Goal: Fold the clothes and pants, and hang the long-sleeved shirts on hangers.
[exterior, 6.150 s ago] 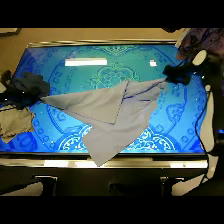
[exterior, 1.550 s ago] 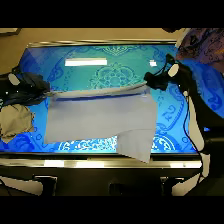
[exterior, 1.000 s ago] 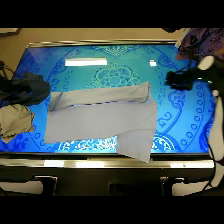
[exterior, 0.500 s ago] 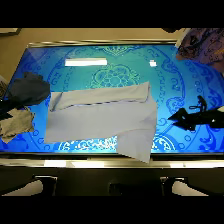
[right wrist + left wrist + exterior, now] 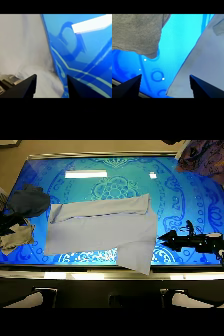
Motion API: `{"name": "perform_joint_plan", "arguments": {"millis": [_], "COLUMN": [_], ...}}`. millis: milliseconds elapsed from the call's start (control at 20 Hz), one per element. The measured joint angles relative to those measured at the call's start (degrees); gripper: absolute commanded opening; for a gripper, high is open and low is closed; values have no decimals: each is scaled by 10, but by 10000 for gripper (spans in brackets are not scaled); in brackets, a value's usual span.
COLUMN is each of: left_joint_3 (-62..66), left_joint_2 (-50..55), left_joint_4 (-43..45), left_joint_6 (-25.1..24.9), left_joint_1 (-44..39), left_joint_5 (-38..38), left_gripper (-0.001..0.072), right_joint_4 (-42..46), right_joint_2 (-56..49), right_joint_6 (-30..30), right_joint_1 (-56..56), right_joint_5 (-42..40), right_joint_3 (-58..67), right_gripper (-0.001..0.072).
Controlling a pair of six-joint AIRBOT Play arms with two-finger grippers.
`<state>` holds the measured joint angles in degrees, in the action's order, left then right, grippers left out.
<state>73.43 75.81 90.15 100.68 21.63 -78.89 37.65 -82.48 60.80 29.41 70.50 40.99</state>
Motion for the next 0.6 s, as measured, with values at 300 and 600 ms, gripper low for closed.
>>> {"name": "perform_joint_plan", "arguments": {"millis": [300, 600], "left_joint_3": [-1, -66], "left_joint_2": [-1, -42], "left_joint_4": [-1, -75], "left_joint_6": [2, -77], "left_joint_1": [1, 61], "left_joint_5": [-14, -5], "left_gripper": [696, 695], "right_joint_4": [-6, 0], "right_joint_2": [-22, -24], "right_joint_6": [-7, -3], "right_joint_1": [-71, -90], "right_joint_5": [-41, -73], "right_joint_3": [-5, -5], "right_gripper": [188, 30]}}
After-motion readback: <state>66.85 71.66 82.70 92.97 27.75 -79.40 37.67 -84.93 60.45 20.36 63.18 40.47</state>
